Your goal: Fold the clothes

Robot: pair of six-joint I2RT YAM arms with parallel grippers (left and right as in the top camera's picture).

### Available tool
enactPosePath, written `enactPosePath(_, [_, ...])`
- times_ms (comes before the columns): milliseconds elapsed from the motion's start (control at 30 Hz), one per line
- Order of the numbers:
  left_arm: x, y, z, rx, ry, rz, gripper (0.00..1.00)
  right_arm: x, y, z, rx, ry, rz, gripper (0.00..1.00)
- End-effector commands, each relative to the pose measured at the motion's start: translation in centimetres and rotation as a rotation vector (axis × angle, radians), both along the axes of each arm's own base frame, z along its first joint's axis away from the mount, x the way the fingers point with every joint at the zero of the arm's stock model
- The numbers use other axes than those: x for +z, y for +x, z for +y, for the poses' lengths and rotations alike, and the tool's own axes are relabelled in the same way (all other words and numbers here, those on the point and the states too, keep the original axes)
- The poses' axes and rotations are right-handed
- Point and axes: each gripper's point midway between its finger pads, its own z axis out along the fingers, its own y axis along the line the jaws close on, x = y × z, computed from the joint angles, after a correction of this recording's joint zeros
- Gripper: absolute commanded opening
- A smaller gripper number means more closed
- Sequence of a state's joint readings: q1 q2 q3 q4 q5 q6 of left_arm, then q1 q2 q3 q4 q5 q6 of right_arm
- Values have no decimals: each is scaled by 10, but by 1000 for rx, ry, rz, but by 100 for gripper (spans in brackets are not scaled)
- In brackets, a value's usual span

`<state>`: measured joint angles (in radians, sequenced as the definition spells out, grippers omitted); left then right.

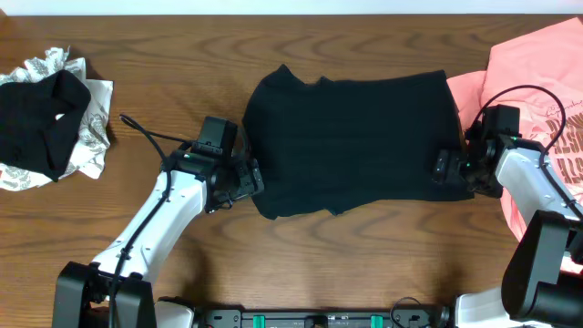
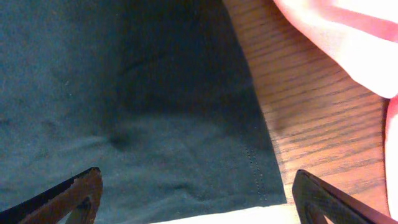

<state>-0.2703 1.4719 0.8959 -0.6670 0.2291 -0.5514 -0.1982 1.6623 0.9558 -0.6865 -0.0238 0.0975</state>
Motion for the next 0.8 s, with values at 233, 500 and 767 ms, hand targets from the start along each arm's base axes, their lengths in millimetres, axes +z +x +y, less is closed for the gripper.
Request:
enactPosePath(233, [-5, 2, 10, 14, 61, -7, 87, 29, 55, 15, 304, 42, -230, 16])
enactPosePath(500, [-5, 2, 10, 12, 64, -9, 98, 93, 117, 8, 401, -21, -413, 1])
enactPosePath(767, [-5, 2, 10, 12, 64, -9, 98, 69, 149, 0, 481, -37, -377, 1])
